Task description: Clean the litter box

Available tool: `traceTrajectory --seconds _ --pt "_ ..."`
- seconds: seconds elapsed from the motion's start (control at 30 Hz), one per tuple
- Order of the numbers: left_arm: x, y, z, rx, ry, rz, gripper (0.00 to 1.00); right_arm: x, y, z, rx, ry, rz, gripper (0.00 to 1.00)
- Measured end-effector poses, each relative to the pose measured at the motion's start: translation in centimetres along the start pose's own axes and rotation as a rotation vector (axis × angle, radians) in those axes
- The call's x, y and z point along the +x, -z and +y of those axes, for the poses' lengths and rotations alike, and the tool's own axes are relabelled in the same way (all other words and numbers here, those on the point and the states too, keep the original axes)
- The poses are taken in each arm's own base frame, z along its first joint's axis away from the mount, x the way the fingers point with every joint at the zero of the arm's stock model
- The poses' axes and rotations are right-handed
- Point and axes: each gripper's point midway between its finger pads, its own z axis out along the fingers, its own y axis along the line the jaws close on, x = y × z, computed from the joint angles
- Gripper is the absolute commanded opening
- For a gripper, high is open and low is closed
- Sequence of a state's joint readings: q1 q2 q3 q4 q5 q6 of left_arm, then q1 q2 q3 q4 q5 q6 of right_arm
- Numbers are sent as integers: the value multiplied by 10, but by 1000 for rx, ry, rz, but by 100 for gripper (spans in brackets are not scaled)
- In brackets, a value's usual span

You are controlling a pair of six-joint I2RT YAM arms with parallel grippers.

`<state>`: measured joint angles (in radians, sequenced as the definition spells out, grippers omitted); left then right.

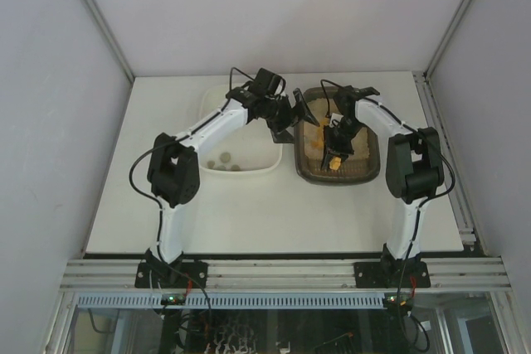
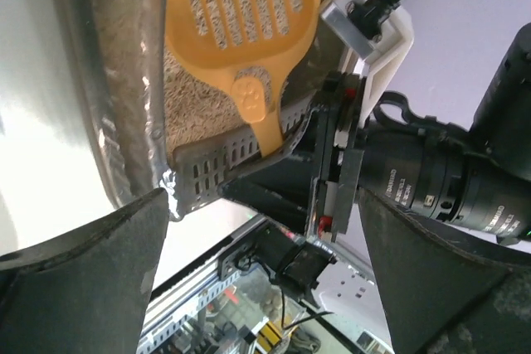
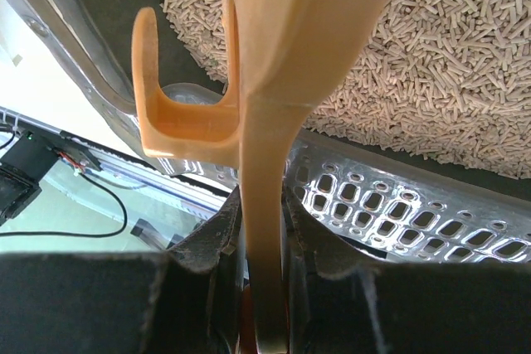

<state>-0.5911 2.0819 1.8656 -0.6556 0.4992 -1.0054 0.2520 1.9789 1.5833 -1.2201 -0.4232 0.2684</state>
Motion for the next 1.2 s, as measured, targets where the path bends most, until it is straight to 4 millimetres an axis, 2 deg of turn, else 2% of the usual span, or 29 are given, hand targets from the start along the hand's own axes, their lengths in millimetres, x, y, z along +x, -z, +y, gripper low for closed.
traceTrajectory --seconds 0.1,0.23,0.43,0.53,1.0,1.2 --pt "-4 -9 -4 18 4 -20 100 0 0 0 -1 -1 -1 0" --pt "-13 -20 4 2 4 -56 100 0 -1 1 -5 0 10 0" --pt "-13 -34 48 -95 1 -72 100 -4 -3 8 -41 12 25 0" --pt "-11 -37 57 -97 -7 -65 100 -6 -1 13 -75 17 25 0" --pt "-29 -35 58 -71 -24 -112 100 -11 -10 34 -105 98 30 0" --pt "-35 -42 52 -29 -4 -116 100 -11 -10 37 -120 102 26 0"
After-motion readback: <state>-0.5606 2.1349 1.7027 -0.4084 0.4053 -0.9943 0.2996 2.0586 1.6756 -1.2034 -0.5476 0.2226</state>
